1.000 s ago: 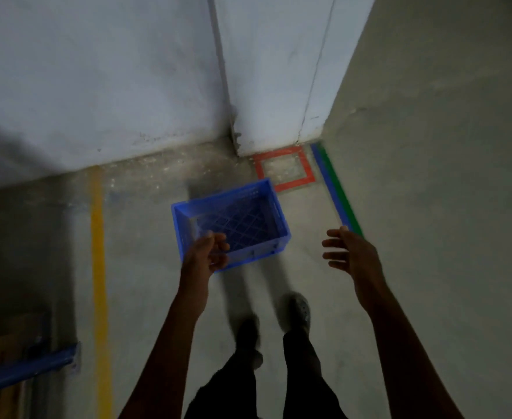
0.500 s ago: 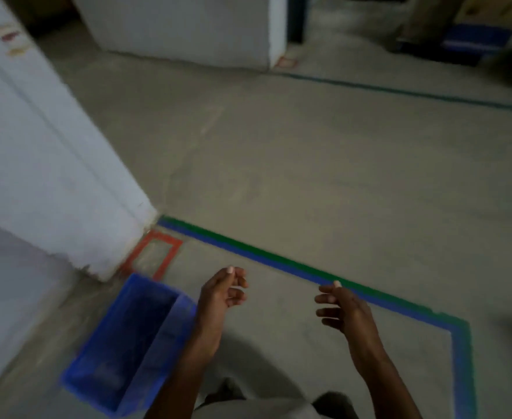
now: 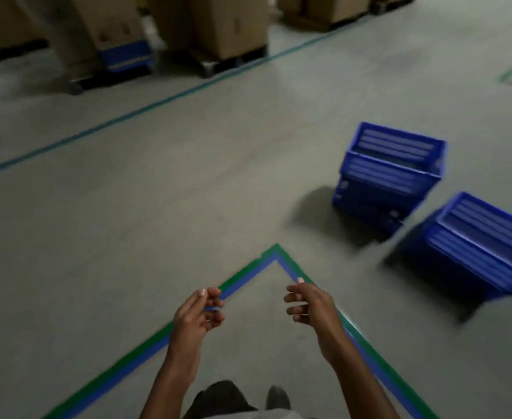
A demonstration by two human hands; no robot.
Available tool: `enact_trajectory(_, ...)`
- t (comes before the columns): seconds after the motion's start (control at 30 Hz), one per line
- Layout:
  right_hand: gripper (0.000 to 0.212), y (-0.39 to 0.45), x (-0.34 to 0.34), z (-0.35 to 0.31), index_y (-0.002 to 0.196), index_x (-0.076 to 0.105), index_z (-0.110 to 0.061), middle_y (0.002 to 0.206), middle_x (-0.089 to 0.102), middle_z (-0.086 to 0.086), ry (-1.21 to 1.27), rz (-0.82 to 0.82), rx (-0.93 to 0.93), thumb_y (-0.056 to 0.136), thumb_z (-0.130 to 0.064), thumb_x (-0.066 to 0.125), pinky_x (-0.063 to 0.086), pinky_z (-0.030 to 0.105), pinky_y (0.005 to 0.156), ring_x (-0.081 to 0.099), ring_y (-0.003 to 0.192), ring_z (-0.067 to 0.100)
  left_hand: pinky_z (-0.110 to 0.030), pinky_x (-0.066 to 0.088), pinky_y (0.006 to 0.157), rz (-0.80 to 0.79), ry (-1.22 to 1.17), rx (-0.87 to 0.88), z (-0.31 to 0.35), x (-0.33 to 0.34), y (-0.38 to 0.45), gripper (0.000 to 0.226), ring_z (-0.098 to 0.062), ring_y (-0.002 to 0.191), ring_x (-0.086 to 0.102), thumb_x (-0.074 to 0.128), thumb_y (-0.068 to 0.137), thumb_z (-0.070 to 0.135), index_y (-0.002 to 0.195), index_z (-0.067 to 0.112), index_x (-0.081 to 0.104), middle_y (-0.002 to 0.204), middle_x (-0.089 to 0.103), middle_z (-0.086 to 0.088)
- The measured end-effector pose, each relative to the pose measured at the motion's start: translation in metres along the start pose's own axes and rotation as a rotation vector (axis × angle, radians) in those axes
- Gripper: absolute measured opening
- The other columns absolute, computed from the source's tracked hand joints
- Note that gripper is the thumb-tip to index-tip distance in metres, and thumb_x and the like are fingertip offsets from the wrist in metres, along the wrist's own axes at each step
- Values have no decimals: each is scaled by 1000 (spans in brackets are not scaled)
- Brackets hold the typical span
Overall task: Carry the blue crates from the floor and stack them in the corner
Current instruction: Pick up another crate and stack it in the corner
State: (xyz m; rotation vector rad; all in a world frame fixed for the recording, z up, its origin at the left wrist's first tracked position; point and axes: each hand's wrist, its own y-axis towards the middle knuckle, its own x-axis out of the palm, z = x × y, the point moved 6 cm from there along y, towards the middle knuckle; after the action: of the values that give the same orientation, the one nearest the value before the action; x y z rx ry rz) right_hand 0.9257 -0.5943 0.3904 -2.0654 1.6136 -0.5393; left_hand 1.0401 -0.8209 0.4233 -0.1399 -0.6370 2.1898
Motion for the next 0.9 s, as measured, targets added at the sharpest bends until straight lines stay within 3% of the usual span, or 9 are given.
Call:
enact_trajectory(0.1, 34, 26, -50, -10, 99, 74, -9, 89, 76, 10, 103, 134, 27, 100, -38, 55, 47, 35, 67, 64, 68, 23, -28, 50, 62, -105, 75, -59, 1, 62, 41, 29, -17, 59, 60, 44, 104, 22, 101, 4, 66, 78, 67, -8)
enact_trajectory(0.23, 36, 73, -107, -23, 98, 73, -6, 85, 75, 12, 184, 275, 64, 101, -37, 55, 47, 33, 62, 64, 65, 22, -38, 46, 70, -223, 166, -94, 8, 140, 111, 32, -23, 65, 60, 44, 104, 27, 103, 4, 67, 80, 68, -8)
enact_trajectory(0.43, 36, 168, -176, -75, 99, 73, -6, 93, 75, 19, 208, 434, 60, 101, -36, 54, 50, 33, 62, 66, 69, 26, -35, 48, 70, -400, 246, -105, 46, 271, 234, 33, -18, 64, 61, 44, 105, 29, 102, 6, 67, 83, 68, -8)
enact_trajectory(0.57, 35, 222, -227, -125, 101, 72, -7, 92, 74, 14, 208, 520, 47, 102, -36, 52, 50, 34, 65, 67, 71, 27, -33, 47, 67, -501, 318, -103, 76, 357, 306, 32, -15, 59, 60, 47, 105, 31, 102, 7, 68, 82, 67, -7)
enact_trajectory(0.9, 39, 396, -400, -203, 103, 71, -10, 88, 75, 12, 325, 656, 14, 101, -44, 52, 52, 33, 65, 66, 72, 26, -28, 46, 61, -552, 438, -135, 88, 583, 464, 31, -15, 58, 59, 49, 103, 32, 102, 9, 69, 79, 68, -3)
